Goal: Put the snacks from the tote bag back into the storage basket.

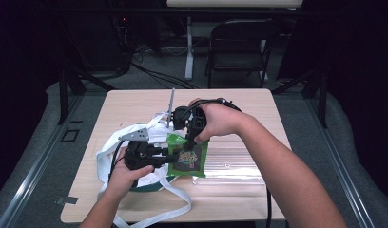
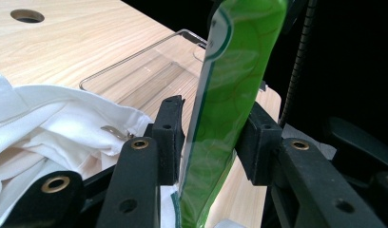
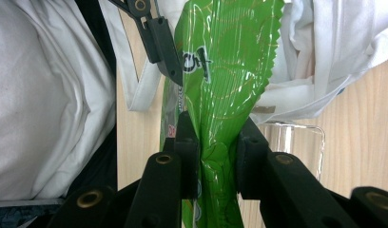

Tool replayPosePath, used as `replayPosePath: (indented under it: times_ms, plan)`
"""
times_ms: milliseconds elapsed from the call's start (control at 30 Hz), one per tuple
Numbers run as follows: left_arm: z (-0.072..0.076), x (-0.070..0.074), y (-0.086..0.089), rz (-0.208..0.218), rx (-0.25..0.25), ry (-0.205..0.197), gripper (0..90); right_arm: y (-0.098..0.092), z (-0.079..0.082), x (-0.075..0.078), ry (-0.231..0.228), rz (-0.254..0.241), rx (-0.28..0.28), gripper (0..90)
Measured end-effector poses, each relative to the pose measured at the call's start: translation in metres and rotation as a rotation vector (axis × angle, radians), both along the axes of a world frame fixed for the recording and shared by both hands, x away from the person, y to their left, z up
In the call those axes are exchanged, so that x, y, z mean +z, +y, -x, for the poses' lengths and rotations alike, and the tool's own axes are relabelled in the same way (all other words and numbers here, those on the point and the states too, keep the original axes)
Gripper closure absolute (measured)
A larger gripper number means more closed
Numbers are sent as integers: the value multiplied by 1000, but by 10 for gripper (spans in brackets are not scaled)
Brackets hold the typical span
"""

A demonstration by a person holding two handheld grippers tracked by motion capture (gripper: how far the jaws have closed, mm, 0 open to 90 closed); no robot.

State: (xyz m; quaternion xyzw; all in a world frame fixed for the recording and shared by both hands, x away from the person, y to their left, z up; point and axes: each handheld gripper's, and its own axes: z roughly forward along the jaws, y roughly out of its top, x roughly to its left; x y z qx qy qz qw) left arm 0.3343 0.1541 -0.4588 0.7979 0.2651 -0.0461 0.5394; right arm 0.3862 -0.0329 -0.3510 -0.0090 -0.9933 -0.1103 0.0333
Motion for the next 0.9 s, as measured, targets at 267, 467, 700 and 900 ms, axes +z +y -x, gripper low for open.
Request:
replayPosePath:
  times_ms: [267,467,700,900]
  plan:
    - [-1,0,1,3,6,6,602,-7,-2,2,-11,4,-11,751]
    - [-1,0,3,9,14,11,585,-14,-3,3,-20,19,-23,751]
    - [-2,0,4,6,23,8,580,-25,-4,4,-23,24,-38,751]
    - [-3,-1,6,7,32,10,579,-34,-5,5,-29,22,-54,750]
